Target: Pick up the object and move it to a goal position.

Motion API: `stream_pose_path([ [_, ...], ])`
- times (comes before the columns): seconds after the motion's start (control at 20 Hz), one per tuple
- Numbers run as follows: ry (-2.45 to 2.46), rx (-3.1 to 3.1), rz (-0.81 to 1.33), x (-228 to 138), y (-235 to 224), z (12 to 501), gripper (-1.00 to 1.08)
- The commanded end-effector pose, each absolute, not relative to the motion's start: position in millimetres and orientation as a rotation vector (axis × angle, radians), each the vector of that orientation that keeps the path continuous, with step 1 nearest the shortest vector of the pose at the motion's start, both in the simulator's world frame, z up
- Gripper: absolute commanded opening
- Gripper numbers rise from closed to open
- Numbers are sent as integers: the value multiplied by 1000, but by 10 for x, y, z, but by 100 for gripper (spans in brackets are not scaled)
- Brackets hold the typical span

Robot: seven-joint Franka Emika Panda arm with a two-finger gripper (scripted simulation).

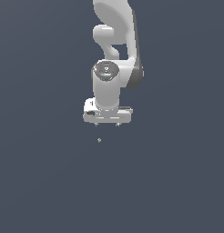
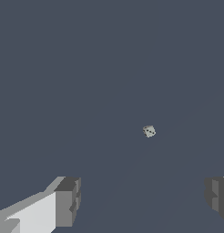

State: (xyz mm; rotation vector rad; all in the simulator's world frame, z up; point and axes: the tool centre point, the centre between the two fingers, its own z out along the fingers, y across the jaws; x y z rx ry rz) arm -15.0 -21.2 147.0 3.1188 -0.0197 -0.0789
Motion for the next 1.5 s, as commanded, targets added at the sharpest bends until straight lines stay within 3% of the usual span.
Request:
stream_pose_path([
  [0.0,-20,3119,-79,-150,-212,1470,100],
  [0.8,-12,3099,-60,-108,-424,1616,100],
  [1.45,212,3105,-42,-49,-534,1226,100],
])
